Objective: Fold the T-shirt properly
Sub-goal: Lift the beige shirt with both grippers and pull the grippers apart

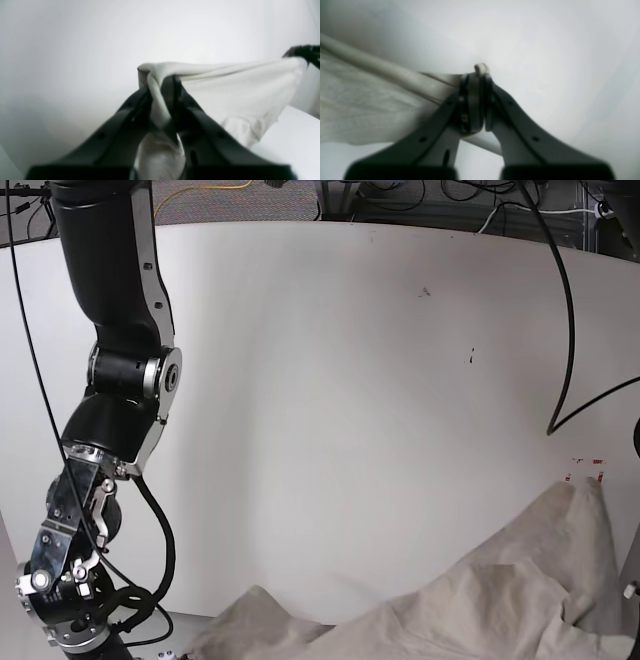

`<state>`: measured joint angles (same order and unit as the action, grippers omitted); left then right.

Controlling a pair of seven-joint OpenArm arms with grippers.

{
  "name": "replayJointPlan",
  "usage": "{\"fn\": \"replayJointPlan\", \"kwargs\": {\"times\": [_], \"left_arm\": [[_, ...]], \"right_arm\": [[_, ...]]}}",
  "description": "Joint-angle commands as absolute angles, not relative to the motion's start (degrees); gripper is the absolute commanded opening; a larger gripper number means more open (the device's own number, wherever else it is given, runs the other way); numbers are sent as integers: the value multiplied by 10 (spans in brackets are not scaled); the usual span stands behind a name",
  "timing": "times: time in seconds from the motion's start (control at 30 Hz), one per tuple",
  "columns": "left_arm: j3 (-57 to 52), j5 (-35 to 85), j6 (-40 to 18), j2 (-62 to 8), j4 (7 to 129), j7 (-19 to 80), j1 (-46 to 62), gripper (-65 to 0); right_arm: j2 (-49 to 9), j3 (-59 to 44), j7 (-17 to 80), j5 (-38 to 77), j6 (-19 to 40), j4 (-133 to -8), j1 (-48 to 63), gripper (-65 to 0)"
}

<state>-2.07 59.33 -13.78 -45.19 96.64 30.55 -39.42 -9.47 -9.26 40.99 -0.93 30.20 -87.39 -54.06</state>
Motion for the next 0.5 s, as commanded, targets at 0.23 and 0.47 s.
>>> {"fn": "replayJointPlan", "kwargs": {"times": [0.23,0.47], "left_arm": [[-55,601,-125,-443,1045,291,-211,-646],[-120,598,-126,-407,1093,291,-20,-646]], "right_arm": [[-115,-141,413,-14,298,-948,-382,-650],[-114,-187,410,-13,298,-964,-261,-650]]}}
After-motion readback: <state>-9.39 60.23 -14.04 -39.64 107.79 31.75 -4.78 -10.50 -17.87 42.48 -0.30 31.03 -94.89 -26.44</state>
